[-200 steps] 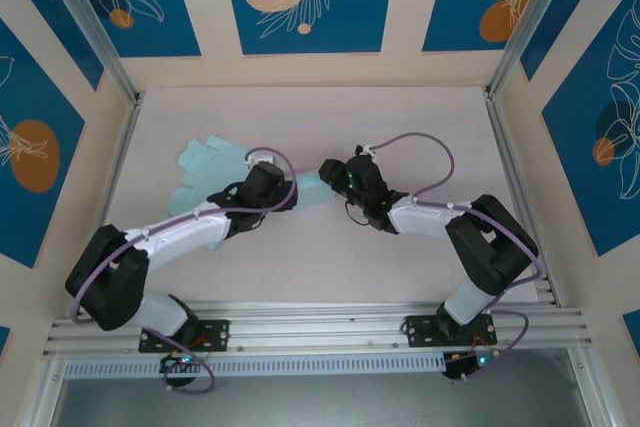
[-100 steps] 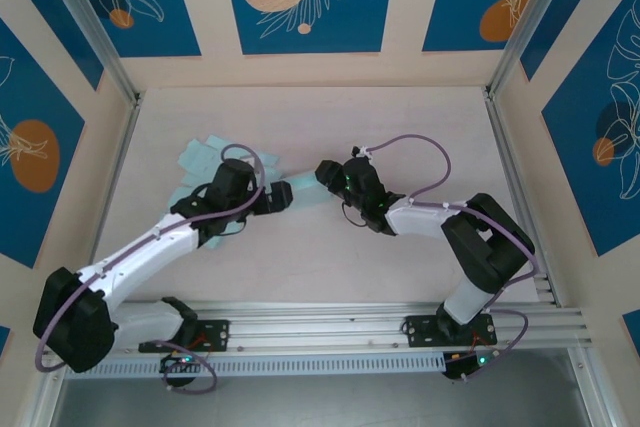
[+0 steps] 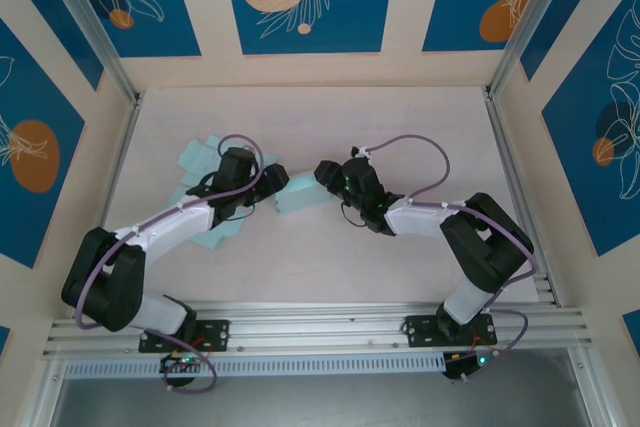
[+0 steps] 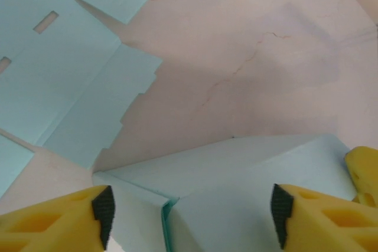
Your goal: Fold the paper box
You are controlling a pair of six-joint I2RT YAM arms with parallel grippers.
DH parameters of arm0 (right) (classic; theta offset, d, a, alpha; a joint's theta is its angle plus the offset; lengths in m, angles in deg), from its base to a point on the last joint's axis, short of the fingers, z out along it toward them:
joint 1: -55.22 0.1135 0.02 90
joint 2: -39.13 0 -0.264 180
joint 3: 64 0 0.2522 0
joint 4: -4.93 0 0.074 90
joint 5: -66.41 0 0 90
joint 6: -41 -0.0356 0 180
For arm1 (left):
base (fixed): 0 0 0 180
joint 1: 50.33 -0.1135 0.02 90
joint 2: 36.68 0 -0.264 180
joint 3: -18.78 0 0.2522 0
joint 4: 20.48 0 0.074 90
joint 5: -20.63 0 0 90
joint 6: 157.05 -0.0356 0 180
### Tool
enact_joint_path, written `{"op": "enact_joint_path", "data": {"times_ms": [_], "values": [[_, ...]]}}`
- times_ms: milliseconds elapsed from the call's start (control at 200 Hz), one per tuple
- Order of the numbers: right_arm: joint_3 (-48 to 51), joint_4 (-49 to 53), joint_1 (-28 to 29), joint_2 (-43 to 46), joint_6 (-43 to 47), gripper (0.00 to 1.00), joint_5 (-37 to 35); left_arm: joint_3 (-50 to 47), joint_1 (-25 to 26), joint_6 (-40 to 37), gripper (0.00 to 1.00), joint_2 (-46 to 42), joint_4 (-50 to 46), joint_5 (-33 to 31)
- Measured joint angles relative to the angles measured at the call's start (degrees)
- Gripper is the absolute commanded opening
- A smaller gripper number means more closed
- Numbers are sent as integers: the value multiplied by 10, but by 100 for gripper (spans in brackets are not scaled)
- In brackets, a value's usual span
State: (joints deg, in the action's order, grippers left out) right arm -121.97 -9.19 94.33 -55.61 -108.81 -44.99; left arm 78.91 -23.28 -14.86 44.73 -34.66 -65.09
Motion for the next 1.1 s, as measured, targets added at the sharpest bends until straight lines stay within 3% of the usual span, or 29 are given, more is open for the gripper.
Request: {"op": "enact_joint_path", "data": {"times_ms": [405,595,680,765,970,1100], "values": [[0,-9,2,-7,0,52,-1,-64,-11,73,24,-7,101,23],[0,-8,2,-7,0,52,-1,-88,-16,90,18,-13,141,23],[0,-7,2,-7,0,50,-1,-97,-16,92,20,-13,157,23],[0,-4,3,-7,8,47,-1,-103,-16,90,36,-13,168,23],[-4,7,12,-6,38,50,-13,-105,-15,89,57,-5,167,33],[2,5,19,-7,42,53,-14,-104,-14,88,59,-1,162,43]]}}
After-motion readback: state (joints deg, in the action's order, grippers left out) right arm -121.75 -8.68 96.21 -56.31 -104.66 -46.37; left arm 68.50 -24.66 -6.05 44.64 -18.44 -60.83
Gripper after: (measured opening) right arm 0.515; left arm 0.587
